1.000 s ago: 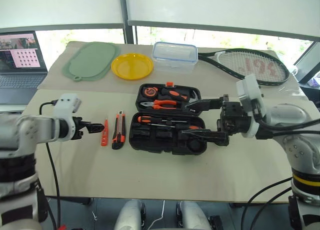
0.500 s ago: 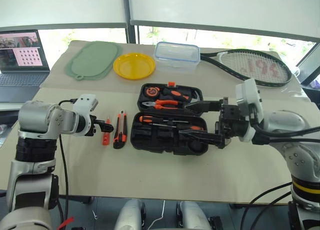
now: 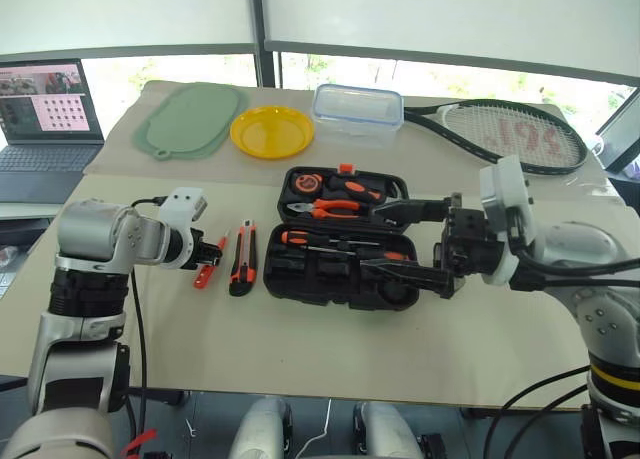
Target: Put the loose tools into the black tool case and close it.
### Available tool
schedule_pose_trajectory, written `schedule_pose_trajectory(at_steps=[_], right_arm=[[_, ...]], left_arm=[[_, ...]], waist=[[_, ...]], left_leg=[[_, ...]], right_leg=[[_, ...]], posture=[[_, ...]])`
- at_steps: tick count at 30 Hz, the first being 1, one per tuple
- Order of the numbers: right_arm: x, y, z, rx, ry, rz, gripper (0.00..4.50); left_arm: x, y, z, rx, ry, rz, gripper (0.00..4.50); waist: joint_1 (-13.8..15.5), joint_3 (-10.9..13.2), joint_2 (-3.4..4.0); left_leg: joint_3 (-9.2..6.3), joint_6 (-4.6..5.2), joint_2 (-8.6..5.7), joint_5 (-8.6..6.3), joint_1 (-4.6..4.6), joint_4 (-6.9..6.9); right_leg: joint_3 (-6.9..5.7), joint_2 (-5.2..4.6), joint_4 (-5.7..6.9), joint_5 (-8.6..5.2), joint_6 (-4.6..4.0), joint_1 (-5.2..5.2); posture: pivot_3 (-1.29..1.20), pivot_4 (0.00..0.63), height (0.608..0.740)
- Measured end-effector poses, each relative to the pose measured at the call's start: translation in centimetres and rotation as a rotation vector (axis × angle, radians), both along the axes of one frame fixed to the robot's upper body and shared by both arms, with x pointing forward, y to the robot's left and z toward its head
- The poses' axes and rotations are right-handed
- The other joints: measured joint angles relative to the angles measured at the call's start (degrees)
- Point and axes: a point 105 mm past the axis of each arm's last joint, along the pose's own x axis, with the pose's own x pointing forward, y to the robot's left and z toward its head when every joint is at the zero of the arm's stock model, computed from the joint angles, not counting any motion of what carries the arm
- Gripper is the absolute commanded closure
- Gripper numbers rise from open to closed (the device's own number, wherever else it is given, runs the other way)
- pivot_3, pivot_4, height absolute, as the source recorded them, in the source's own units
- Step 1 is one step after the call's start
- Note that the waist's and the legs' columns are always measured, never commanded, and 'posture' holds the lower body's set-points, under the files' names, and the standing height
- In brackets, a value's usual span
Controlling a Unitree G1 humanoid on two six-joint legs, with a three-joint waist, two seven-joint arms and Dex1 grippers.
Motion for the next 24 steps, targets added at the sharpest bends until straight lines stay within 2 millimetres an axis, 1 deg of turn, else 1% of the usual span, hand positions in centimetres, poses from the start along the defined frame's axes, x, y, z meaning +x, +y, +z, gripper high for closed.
schedule_pose_trajectory(at_steps=[3,6,7,9,11,12,14,17,19,20,22,24], right_arm=[[-0.1,-0.1,-0.1,-0.011,0.003,0.0,0.0],[-0.5,-0.4,-0.5,-0.035,0.012,-0.004,0.0],[-0.5,-0.6,-0.6,-0.042,0.02,-0.011,0.0],[-0.7,-0.8,-0.9,-0.054,0.026,-0.019,0.0],[-0.8,-1.2,-1.1,-0.063,0.032,-0.035,0.0],[-0.9,-1.2,-1.2,-0.064,0.032,-0.039,0.0],[-1.2,-1.1,-1.3,-0.063,0.034,-0.037,0.0],[-1.5,-1.3,-1.5,-0.056,0.04,-0.058,0.0],[-1.7,-1.6,-1.6,-0.057,0.039,-0.081,0.0],[-1.8,-1.5,-1.6,-0.056,0.037,-0.086,0.0],[-2.0,-1.6,-1.8,-0.057,0.039,-0.104,0.0],[-2.1,-1.7,-1.8,-0.051,0.04,-0.121,0.0]], left_arm=[[0.0,0.4,0.2,0.002,-0.01,-0.007,4.17],[0.2,2.0,0.7,0.041,-0.052,-0.047,4.17],[0.6,2.3,1.4,0.064,-0.096,-0.089,4.17],[1.1,2.4,3.0,0.087,-0.193,-0.2,4.17],[1.7,0.7,5.4,0.083,-0.318,-0.403,4.17],[1.7,-0.7,6.7,0.063,-0.381,-0.526,4.17],[1.5,-2.4,8.2,0.044,-0.439,-0.675,4.17],[1.0,-6.3,10.0,0.007,-0.481,-0.943,4.17],[0.7,-8.8,10.1,0.001,-0.467,-1.106,4.17],[0.5,-10.0,9.7,-0.003,-0.454,-1.178,4.17],[0.3,-11.3,8.6,0.006,-0.406,-1.284,4.17],[0.2,-11.9,7.3,0.03,-0.351,-1.356,4.17]], waist=[[-0.2,0.0,0.0],[-0.3,0.0,-0.05],[-0.3,0.0,-0.07],[-0.2,0.1,-0.09],[0.2,0.1,-0.09],[0.4,0.1,-0.09],[0.6,0.1,-0.09],[1.0,0.1,-0.09],[1.2,0.1,-0.09],[1.2,0.1,-0.09],[1.0,0.1,-0.09],[0.5,0.1,-0.09]], left_leg=[[0.0,0.0,0.01,0.0,0.0,-0.01],[0.03,-0.03,0.02,0.01,-0.02,-0.05],[0.04,-0.03,0.04,0.01,-0.03,-0.04],[0.04,-0.03,0.06,0.01,-0.09,-0.04],[0.01,-0.01,0.06,0.0,-0.19,0.02],[0.0,0.01,0.06,0.0,-0.29,0.1],[0.04,0.07,0.04,-0.03,-0.33,0.14],[0.08,0.12,-0.02,-0.05,-0.44,0.27],[0.1,0.15,-0.08,-0.06,-0.43,0.29],[0.13,0.15,-0.06,-0.05,-0.44,0.3],[0.09,0.16,-0.04,-0.06,-0.43,0.29],[0.06,0.16,-0.04,-0.06,-0.44,0.29]], right_leg=[[0.01,0.02,0.0,0.0,0.0,-0.01],[0.0,0.07,-0.01,-0.02,-0.06,-0.1],[-0.01,0.07,0.0,-0.04,-0.09,-0.11],[-0.03,0.04,-0.04,-0.04,-0.09,-0.13],[-0.12,-0.01,-0.09,-0.04,-0.08,-0.12],[-0.17,-0.01,-0.12,-0.02,-0.06,-0.14],[-0.15,-0.01,-0.14,0.0,-0.03,-0.14],[-0.2,0.04,-0.16,0.01,0.01,-0.14],[-0.17,0.05,-0.15,-0.01,0.07,-0.11],[-0.16,0.06,-0.15,-0.01,0.07,-0.11],[-0.1,0.09,-0.14,-0.01,0.08,-0.14],[-0.09,0.11,-0.13,-0.01,0.08,-0.16]], posture=[[0.0,0.15,0.738],[0.0,0.15,0.738],[0.0,0.15,0.738],[0.0,0.15,0.738],[0.0,0.15,0.738],[0.0,0.15,0.738],[0.0,0.15,0.738],[0.0,0.15,0.738],[0.0,0.15,0.738],[0.0,0.15,0.738],[0.0,0.15,0.738],[0.0,0.15,0.738]])
